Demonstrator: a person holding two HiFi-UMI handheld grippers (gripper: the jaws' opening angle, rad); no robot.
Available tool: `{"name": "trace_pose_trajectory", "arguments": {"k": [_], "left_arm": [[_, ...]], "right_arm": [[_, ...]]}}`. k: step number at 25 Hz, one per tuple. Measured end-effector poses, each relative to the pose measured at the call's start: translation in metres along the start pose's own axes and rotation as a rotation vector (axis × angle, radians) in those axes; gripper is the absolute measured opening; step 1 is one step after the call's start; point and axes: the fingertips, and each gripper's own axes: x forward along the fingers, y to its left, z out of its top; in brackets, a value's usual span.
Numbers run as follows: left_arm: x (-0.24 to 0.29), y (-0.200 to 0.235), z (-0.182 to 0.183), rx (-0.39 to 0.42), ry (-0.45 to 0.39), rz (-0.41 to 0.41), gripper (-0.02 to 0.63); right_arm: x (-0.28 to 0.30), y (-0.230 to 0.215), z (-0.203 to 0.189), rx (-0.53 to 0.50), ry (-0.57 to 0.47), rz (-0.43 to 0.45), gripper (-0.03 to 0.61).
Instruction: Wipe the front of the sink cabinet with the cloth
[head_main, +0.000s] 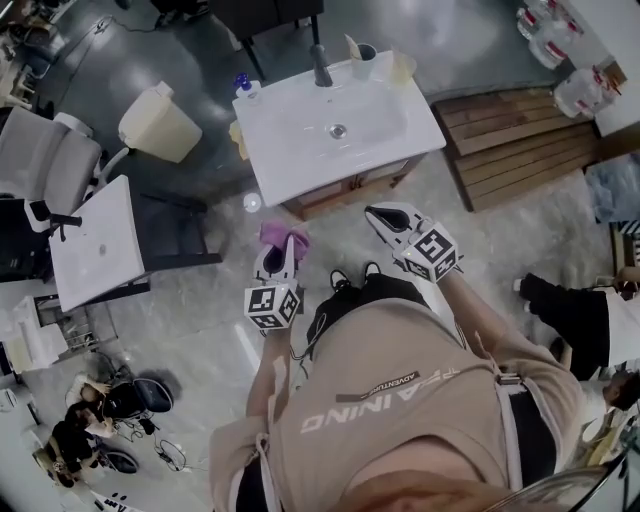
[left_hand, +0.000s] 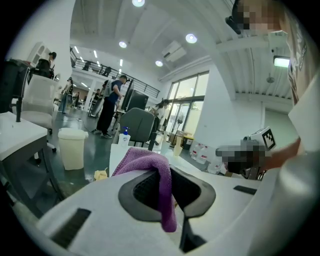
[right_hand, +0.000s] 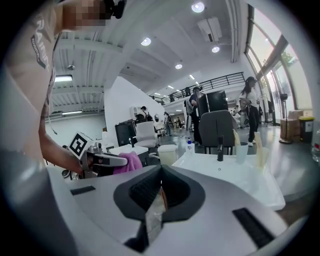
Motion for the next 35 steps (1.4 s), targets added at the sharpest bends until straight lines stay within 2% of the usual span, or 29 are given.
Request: {"name": "trace_pose_trajectory", "arguments": {"k": [4, 7, 14, 19, 25, 30, 35], "left_arm": [[0.005, 0.011, -0.006, -0.005, 0.015, -0.008, 0.037], [0.001, 0.009, 0.002, 0.006, -0.008, -0.008, 0.037], [-0.02, -0.011, 0.0, 0.009, -0.035, 0.031, 0.037], [-0.033, -0.031, -0.021, -0.034, -0.02, 0.098, 0.037], [-0.047, -0.046, -0.044, -0.099, -0.047, 0.183, 0.037], [-0.039, -0.051, -0.058, -0.101, -0.074, 0.184, 0.037], [-0.013, -0.024, -0.076, -0.079, -0.077, 0.178, 0.037]], "right_arm": [[0.007, 0.006, 0.005, -0.02, -0.01, -0.036, 0.011], [0.007, 0.007, 0.013, -0.044, -0.032, -0.053, 0.011], [-0.026, 0.017, 0.019, -0.077, -0.061, -0.016, 0.011], [-0.076, 0.022, -0.001, -0.079, -0.057, 0.025, 0.011], [-0.112, 0.018, -0.041, -0.101, -0.035, 0.043, 0.011], [-0.11, 0.009, -0.058, -0.077, -0.054, 0.032, 0.011], [-0.081, -0.015, -0.078, -0.059, -0.085, 0.007, 0.011]]}}
